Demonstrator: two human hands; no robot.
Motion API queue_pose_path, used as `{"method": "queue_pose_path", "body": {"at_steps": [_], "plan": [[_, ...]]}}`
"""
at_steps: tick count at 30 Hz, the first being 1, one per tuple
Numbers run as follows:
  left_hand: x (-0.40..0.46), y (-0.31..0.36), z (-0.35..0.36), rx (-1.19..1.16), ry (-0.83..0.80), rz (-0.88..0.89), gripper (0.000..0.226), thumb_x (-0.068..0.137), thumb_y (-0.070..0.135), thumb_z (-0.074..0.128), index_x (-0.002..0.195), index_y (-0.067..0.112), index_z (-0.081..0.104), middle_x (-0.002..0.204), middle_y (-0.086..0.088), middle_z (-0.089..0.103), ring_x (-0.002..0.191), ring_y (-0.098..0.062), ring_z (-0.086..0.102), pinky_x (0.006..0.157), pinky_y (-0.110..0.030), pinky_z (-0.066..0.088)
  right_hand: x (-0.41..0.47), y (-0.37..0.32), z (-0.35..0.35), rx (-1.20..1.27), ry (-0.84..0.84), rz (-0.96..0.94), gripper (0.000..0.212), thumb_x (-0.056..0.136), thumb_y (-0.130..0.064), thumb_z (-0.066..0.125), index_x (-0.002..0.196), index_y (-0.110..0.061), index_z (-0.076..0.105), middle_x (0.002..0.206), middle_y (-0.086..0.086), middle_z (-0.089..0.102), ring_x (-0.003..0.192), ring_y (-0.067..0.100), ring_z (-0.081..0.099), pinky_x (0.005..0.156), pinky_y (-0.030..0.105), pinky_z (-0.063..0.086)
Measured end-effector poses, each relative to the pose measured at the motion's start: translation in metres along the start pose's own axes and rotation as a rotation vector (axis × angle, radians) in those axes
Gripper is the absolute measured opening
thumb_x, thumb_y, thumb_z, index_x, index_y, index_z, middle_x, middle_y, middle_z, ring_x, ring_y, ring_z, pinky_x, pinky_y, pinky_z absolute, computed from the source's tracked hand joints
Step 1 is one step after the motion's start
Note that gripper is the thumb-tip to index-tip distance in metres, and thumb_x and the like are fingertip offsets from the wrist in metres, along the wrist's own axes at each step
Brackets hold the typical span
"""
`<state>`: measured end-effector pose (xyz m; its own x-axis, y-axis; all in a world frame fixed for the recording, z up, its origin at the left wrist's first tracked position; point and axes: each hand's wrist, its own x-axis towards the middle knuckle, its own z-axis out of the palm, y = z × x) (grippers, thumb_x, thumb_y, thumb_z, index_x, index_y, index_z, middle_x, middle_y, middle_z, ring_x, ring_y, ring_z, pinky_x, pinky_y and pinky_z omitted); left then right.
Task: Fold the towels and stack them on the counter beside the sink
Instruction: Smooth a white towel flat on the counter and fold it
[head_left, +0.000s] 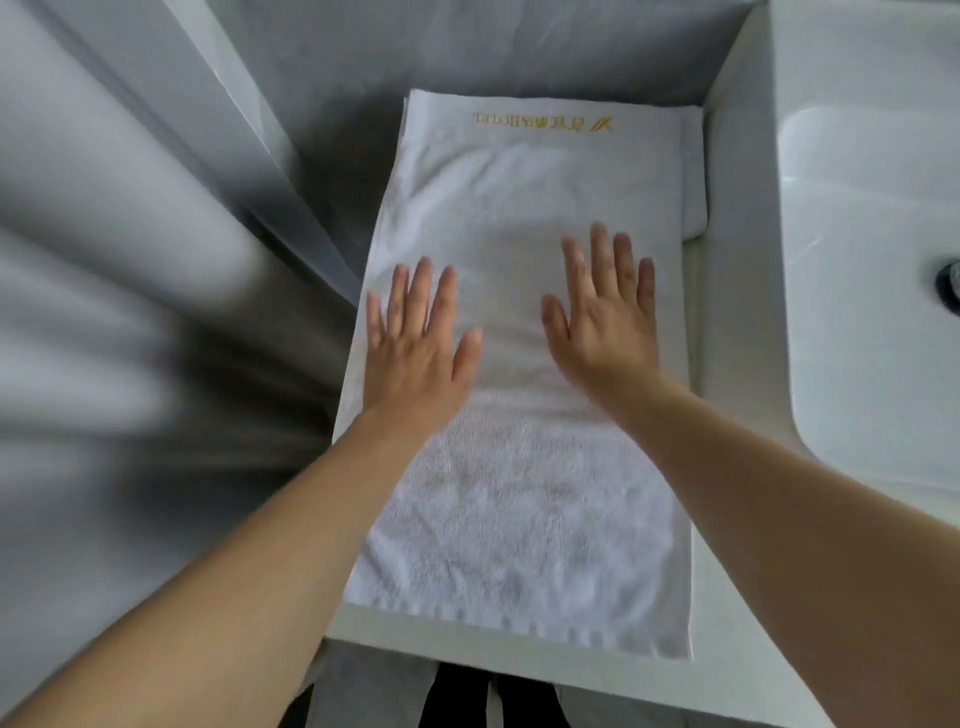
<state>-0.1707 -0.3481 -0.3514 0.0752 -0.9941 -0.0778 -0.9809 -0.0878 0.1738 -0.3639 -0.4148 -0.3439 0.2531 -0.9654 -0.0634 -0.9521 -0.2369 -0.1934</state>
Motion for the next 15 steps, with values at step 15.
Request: {"method": "queue_pose_path", "body": {"at_steps": [15], "plan": [[0.209, 0.023, 0.002, 0.003, -0.104, 0.027, 0.065, 0.099, 0.063, 0.014, 0.158, 0.041, -0.001, 0.168, 0.008, -0.011, 0.154, -0.02, -0.015, 0.118, -0.063, -0.011, 0.147, 0.073, 0.014, -0.044, 0.036, 0.221, 0.067, 0.099, -0.052, 0.021, 0.157, -0.021, 0.007, 0.164, 0.009, -0.002, 0.151, 0.03, -0.005, 0.122, 0.044, -0.003]]}}
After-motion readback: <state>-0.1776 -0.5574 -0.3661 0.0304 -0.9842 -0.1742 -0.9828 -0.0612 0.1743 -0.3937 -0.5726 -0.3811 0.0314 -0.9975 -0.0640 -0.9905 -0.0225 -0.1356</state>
